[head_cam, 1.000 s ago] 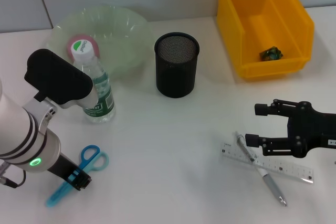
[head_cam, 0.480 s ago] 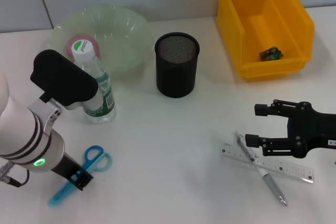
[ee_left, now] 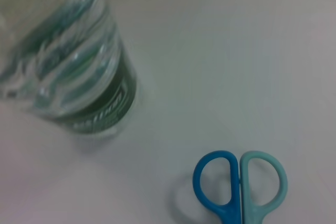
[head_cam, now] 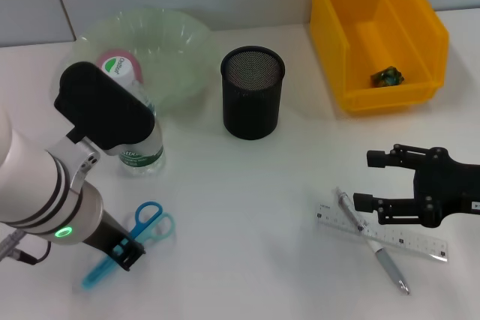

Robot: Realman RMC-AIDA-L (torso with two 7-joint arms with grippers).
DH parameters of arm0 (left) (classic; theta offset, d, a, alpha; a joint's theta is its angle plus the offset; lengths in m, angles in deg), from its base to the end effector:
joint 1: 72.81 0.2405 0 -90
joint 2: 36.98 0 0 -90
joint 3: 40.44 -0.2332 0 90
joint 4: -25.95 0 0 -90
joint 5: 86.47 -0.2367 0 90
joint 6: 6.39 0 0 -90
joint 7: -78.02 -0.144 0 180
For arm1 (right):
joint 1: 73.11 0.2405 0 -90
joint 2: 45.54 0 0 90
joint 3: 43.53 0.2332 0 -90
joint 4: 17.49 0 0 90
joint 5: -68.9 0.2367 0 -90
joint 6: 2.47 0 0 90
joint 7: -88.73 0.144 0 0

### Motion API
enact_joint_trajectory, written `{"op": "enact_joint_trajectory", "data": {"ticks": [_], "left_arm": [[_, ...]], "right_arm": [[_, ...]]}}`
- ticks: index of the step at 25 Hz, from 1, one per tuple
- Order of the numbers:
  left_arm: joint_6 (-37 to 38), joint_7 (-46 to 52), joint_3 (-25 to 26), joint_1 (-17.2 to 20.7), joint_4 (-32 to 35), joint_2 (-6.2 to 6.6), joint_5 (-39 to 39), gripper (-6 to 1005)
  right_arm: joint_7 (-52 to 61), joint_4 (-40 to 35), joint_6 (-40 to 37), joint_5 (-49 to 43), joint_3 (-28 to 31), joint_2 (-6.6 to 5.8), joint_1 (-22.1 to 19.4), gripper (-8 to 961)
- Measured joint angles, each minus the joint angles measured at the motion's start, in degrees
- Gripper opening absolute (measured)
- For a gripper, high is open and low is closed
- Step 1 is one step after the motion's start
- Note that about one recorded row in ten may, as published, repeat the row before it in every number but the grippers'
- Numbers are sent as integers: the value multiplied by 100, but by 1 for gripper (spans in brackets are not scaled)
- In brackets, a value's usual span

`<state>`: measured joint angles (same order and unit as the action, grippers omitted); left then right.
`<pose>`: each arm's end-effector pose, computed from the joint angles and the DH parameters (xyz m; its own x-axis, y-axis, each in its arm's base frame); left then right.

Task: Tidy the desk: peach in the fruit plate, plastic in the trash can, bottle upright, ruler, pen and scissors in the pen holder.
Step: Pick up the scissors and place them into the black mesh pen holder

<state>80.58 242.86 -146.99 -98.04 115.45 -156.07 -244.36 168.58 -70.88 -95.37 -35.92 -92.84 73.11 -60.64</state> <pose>-0.1453 0.3091 -0.0445 0.6907 0.6269 -0.3603 0.4110 -0.7504 -0.5177 0.2964 0.2843 0.0492 0.8061 -0.3162 -0.5003 -0.4727 -0.8526 -0.2228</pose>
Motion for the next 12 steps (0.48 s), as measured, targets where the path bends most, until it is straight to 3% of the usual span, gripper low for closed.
{"op": "enact_joint_trajectory", "data": {"ticks": [12], "left_arm": [[-19, -298, -144, 104, 1519, 18, 425, 234]], "right_arm": [[24, -6, -17, 51, 28, 0, 4, 833]]}}
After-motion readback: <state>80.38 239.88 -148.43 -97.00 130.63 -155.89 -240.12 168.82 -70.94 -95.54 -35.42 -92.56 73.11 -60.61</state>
